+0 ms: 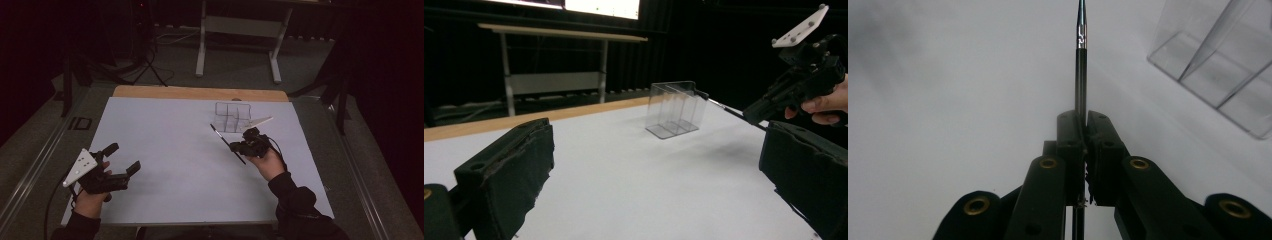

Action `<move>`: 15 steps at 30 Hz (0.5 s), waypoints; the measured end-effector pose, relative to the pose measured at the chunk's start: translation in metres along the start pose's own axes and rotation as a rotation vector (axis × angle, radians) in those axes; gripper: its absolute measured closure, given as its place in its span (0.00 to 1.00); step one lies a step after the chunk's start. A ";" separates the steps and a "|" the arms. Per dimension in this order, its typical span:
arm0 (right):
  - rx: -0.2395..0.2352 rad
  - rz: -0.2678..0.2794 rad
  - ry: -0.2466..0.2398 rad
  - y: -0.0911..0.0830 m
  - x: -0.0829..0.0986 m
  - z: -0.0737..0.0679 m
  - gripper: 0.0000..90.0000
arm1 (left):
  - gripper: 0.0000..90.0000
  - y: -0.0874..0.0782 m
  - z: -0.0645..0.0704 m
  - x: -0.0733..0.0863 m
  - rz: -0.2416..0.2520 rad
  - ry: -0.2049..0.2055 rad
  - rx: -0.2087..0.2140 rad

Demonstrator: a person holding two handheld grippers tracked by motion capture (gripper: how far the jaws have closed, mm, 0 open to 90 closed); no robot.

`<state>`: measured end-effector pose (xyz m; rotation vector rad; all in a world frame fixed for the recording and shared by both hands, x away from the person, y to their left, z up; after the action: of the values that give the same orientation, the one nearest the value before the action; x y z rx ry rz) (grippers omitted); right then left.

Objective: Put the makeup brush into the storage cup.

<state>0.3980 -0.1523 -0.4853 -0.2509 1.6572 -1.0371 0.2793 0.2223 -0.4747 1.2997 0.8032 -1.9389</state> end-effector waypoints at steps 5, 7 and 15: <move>0.015 0.071 -0.015 -0.011 -0.002 -0.003 0.95 | 0.02 0.010 0.008 -0.008 -0.031 -0.003 -0.007; 0.018 0.095 -0.012 -0.015 -0.004 -0.005 0.95 | 0.02 0.015 0.012 -0.010 -0.043 -0.010 0.012; 0.006 0.191 -0.023 -0.033 -0.011 -0.016 0.95 | 0.04 0.044 0.030 -0.015 -0.102 -0.052 0.101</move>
<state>0.3776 -0.1570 -0.4537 -0.0983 1.6233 -0.8920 0.3025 0.1754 -0.4570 1.2833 0.7680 -2.1088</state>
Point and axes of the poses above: each handheld gripper's, and its own axes: y roughly forward along the jaws, x roughly out of its underside, z roughly to its right, the point moved 5 cm from there along y, roughly forward along the jaws, and after that the axes turned 11 degrees about -y, right-handed, at the moved point
